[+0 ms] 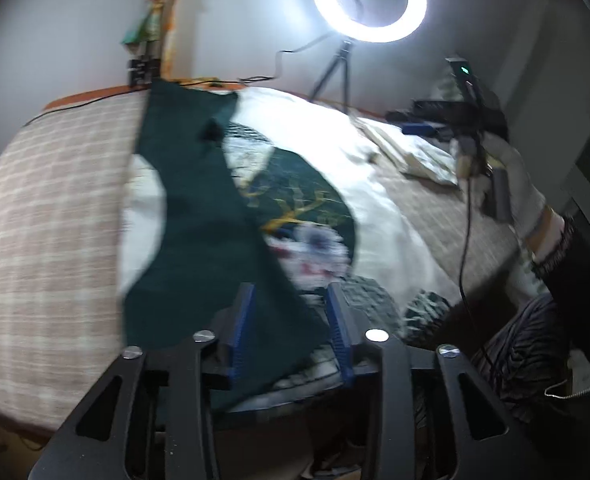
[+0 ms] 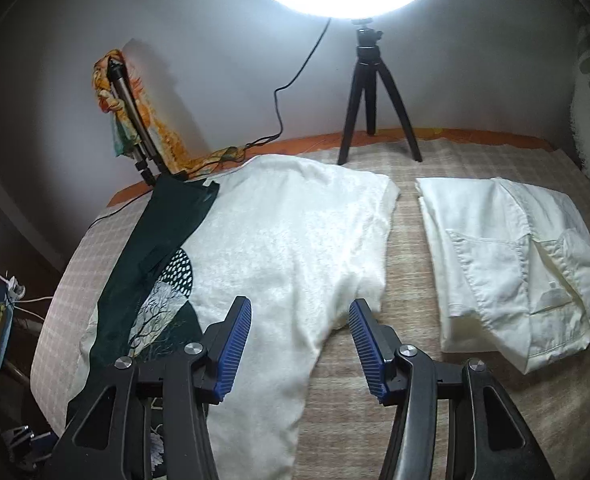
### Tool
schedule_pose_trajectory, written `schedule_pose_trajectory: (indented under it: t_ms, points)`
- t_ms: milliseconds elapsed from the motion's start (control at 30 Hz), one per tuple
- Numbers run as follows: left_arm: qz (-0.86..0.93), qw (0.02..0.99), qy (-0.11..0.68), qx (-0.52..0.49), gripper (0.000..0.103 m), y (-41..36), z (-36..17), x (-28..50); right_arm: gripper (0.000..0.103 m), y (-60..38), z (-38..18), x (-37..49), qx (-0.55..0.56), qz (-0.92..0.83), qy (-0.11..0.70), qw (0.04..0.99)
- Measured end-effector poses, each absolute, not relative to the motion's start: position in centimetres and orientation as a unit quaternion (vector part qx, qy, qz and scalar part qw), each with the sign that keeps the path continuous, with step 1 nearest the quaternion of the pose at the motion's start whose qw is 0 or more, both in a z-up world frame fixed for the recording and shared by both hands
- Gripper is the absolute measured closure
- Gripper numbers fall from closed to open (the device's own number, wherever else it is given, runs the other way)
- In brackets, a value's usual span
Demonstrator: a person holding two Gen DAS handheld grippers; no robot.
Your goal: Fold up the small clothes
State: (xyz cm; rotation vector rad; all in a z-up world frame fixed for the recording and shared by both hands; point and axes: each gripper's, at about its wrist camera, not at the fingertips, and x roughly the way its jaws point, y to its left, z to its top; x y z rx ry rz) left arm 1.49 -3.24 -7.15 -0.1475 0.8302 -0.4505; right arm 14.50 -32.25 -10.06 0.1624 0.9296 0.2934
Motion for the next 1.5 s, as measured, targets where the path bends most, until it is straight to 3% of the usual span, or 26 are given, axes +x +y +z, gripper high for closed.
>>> schedule_pose_trajectory:
  t_ms: [367,500,600,733,967,1267,1367,1500]
  points:
    - [-0.316,0.872,0.374,0.003,0.06,-15.7,-6.7,0.3,0.049,-37.6,-9.6,19.3,0.118,0.141,0.443,0.878]
    - [-0.352,0.852,0.387,0.033,0.045,-20.1,-7.8,-0.3,0.049,-38.7,-9.3,20.9,0.122,0.146,0.445,0.875]
    - [-0.358,0.846,0.389,0.073,0.045,-22.5,-8.7,-0.6,0.048,-39.6,-9.2,22.2,0.121,0.147,0.447,0.874]
    - [-0.339,0.85,0.384,0.124,0.045,-24.7,-9.8,-0.3,0.035,-40.2,-9.2,24.3,0.121,0.148,0.447,0.874]
    - [-0.322,0.85,0.396,0.126,0.045,-25.7,-11.1,1.3,0.034,-39.3,-10.9,29.0,0.112,0.15,0.458,0.869]
    - [-0.32,0.854,0.392,0.124,0.052,-25.8,-11.9,1.7,0.037,-36.5,-15.4,34.9,0.104,0.148,0.496,0.849]
    - [-0.322,0.856,0.387,0.116,0.058,-25.6,-12.0,1.9,0.037,-35.5,-16.7,35.8,0.087,0.144,0.508,0.845]
    - [-0.324,0.859,0.387,0.089,0.074,-24.8,-12.0,2.4,0.038,-34.8,-18.3,36.6,0.068,0.134,0.523,0.839]
